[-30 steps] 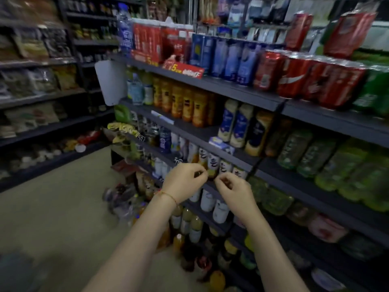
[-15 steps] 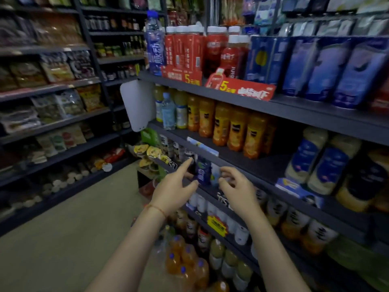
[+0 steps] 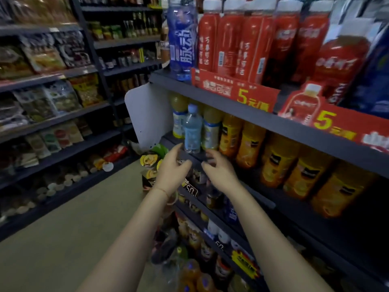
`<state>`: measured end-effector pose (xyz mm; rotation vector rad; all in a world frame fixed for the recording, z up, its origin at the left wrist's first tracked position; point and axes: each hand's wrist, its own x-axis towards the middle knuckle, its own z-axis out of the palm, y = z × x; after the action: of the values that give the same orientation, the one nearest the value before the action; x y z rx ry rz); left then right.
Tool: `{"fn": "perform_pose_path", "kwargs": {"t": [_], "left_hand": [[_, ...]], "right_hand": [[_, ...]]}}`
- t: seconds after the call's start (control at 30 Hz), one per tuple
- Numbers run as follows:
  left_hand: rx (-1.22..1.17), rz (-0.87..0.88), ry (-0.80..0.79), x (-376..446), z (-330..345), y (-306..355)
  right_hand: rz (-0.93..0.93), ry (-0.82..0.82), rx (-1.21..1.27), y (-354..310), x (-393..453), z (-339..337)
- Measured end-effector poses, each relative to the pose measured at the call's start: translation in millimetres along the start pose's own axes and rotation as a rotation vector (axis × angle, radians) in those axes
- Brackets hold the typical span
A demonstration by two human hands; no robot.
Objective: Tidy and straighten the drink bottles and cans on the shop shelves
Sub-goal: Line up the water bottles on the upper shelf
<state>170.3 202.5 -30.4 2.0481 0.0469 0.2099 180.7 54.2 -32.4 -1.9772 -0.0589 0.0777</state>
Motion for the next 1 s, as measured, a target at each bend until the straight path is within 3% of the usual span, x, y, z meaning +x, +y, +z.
{"fn": "perform_pose_path", "kwargs": {"t": [0.1, 0.37, 0.53, 0.67, 0.83, 0.93, 1.0], "left_hand": [[-0.112, 0.04, -0.012, 42.7, -7.6, -15.1], [-0.288, 0.068, -0.293, 135.2, -10.3, -54.5], [-0.411, 0.082, -0.322, 142.9, -11.3, -63.0], [-0.477, 0.067, -0.267, 141.7, -18.7, -70.6], [-0.73, -0.207, -0.309, 110.7, -27.1, -62.4], [-0.86, -0.38, -0.446, 70.5, -20.7, -50.9], [-0.895, -0.403, -0.54, 35.0, -10.4, -38.6]], "right_hand": [[0.033, 0.065, 0.009, -6.2, 37.5, 24.7], [0.092, 0.29, 0.035, -11.0, 82.1, 69.2], [0.147, 0.407, 0.088, -11.1, 74.6, 80.9], [0.083, 0.395, 0.081, -16.6, 59.5, 84.0], [0.046, 0.399, 0.101, -11.6, 22.9, 77.7], [0.081, 0.431, 0.175, -2.7, -13.7, 68.5], [0.076, 0.451, 0.209, 3.0, -48.1, 58.4]]}}
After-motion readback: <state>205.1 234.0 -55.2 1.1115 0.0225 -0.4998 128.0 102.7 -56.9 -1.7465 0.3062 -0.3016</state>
